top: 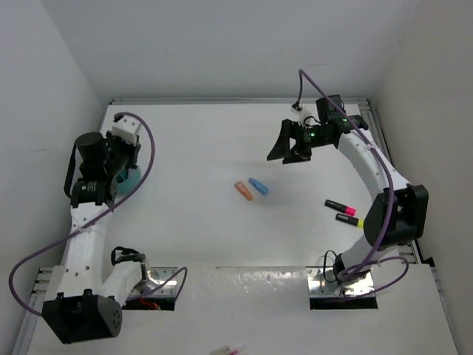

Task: Sort the stationery into containers
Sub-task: Place the pen in the storage box.

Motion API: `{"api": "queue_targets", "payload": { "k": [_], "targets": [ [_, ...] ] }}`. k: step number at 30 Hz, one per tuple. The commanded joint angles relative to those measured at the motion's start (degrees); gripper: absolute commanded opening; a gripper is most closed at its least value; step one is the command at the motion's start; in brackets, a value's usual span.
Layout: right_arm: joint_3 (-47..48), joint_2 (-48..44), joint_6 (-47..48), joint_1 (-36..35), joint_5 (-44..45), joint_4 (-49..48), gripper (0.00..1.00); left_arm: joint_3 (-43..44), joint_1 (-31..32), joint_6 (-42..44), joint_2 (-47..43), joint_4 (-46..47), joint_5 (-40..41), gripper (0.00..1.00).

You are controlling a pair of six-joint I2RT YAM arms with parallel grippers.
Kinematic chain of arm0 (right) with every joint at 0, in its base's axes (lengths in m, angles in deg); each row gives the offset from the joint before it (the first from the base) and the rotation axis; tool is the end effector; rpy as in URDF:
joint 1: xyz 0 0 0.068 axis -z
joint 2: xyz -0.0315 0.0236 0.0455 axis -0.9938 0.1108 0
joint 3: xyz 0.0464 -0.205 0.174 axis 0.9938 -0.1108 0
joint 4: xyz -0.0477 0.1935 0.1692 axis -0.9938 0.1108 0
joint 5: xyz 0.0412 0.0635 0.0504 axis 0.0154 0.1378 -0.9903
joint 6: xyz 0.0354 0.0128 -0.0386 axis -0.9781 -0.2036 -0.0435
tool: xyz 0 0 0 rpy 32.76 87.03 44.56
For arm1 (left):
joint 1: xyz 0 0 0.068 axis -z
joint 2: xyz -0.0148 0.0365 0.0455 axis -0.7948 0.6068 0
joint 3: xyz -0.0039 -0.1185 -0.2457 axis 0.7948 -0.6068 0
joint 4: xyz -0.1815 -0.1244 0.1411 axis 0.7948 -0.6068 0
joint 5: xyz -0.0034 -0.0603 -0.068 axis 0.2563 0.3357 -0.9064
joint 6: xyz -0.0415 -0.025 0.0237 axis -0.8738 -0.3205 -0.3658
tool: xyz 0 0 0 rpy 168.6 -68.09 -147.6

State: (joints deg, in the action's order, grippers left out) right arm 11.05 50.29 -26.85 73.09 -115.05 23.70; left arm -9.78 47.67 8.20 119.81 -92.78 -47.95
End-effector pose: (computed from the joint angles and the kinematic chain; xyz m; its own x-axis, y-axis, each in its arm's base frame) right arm 0.3260 0.0855 0.3084 -0.9376 0.0892 -0.3360 -0.1993 0.6541 0.7297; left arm 0.2000 0.0064 0.3583 -0.2242 0.2561 -0.9403 0.2874 0.9393 0.1872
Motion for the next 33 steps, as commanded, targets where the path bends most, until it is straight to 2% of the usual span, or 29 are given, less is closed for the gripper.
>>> {"api": "queue_targets", "payload": {
  "k": [1,6,11,23,33],
  "targets": [
    [-1.4,2.1,3.5,1.1,1.7,2.8,0.80,0.7,-7.3,-3.3,2.1,4.1,-1.7,0.00],
    [-1.8,2.1,4.1,1.9,2.1,3.1,0.80,2.7,-17.5,-2.1,5.8,4.2,-9.0,0.00],
    [-3.5,2.1,4.4,2.4,1.4,2.8,0.79,-0.2,-24.0,0.9,5.9,7.3,-14.8,0.00],
    [-4.3,2.5,5.4,2.5,1.2,2.9,0.79,-2.6,-29.5,4.6,13.9,12.7,-24.8,0.00],
    [-6.8,1.7,7.3,2.5,3.3,2.2,0.78,-7.1,-31.1,6.2,15.7,17.1,-26.6,0.00]
  ]
}}
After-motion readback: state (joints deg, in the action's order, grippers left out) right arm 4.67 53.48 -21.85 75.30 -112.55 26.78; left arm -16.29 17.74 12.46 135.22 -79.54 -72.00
